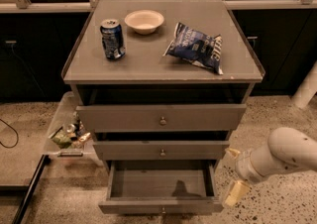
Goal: Close bottom drawer
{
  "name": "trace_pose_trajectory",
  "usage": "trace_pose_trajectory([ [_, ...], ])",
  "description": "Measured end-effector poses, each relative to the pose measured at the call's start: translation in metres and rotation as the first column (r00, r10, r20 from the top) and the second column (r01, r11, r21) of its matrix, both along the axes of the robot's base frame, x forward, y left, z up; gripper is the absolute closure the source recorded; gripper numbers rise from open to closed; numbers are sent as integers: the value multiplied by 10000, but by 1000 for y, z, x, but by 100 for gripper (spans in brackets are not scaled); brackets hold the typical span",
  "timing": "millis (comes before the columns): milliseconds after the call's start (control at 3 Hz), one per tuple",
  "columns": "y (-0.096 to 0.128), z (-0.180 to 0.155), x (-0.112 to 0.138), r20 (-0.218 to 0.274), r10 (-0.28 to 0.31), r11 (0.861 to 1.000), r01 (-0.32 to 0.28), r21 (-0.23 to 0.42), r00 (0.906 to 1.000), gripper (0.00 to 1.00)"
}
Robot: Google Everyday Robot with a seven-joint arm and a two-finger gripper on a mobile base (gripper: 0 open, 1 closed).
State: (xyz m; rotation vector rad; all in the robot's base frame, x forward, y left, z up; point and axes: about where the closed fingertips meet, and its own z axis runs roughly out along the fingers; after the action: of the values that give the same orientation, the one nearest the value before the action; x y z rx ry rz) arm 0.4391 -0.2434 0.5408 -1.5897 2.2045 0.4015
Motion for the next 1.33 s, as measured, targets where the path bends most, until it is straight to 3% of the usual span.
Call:
trace_pose_trajectory([
  [333,4,-52,-6,115,49,9992,-53,400,9999,0],
  [667,15,-101,-10,135,544,9938,-554,960,9984,0],
  [1000,20,-149,-15,-550,614,9870,-525,1516,9966,0],
  [1333,23,-153,-16,-577,555,9884,-466,1445,9968,0],
])
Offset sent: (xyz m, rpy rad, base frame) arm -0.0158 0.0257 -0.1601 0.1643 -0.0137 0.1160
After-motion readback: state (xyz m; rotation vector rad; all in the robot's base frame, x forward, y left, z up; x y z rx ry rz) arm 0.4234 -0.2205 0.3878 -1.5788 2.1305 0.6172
